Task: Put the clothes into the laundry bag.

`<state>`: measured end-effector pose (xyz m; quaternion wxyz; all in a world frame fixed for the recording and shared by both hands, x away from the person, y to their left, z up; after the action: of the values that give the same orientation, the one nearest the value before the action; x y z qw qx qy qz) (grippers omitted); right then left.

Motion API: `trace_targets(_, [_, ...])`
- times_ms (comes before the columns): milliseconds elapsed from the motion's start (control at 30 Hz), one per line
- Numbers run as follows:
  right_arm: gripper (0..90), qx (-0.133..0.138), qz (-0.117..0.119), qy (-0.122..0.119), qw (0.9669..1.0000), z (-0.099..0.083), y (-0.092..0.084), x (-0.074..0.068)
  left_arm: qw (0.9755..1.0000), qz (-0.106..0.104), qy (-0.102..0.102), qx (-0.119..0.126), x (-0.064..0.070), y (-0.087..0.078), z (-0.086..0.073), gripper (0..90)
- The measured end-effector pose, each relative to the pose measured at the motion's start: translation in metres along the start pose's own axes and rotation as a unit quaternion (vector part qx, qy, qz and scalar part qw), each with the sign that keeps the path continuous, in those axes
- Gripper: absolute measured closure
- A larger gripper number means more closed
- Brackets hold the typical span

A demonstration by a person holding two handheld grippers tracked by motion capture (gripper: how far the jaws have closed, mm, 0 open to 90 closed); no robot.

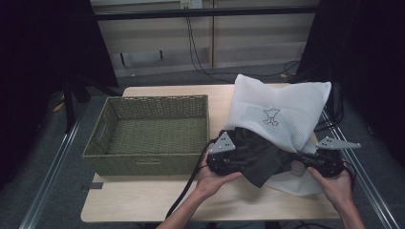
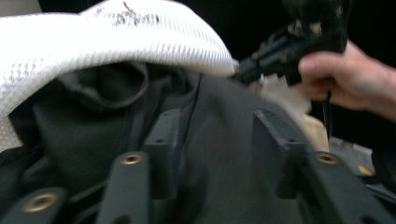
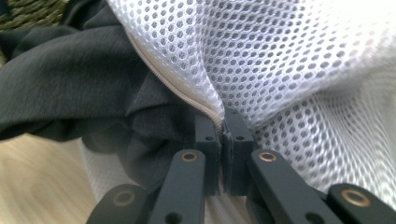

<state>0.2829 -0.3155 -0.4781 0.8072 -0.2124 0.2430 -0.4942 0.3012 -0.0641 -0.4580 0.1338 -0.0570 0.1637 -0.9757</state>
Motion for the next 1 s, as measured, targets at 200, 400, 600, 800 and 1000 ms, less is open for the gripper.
trace_targets(200, [82.0,0.029,0.004,0.013,0.9995,0.001,-0.011,0.006,0.9995,-0.002,0.009,-0.029,0.001,-0.006,-0.032,74.9])
trace_targets(400, [67.6,0.053,0.013,0.000,0.9985,0.012,-0.026,-0.015,0.9985,0.009,0.005,-0.053,-0.005,-0.003,-0.049,71.2])
trace_targets(600, [61.7,0.076,0.058,-0.037,0.9948,0.024,-0.044,-0.054,0.9977,0.005,0.001,-0.068,-0.004,0.010,-0.052,70.3])
trace_targets(800, [53.0,0.035,0.110,-0.066,0.9911,0.020,-0.022,-0.085,0.9979,0.003,0.006,-0.064,0.003,0.018,-0.049,70.0])
trace_targets(1000, [15.2,-0.035,0.124,-0.106,0.9860,0.007,0.037,-0.103,0.9987,0.008,-0.014,-0.049,0.000,0.016,-0.039,70.4])
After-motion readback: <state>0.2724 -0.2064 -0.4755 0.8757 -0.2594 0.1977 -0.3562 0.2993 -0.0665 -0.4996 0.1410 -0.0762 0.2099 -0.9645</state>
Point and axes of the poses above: each handheld gripper's, and its own axes: y roughly forward along the jaws, z roughly out of its top, x roughly to its right, the point moved 6 cm from there along y, roughly forward along the jaws, and after that the axes turned 6 degrees about y, right-handed, at the moved point
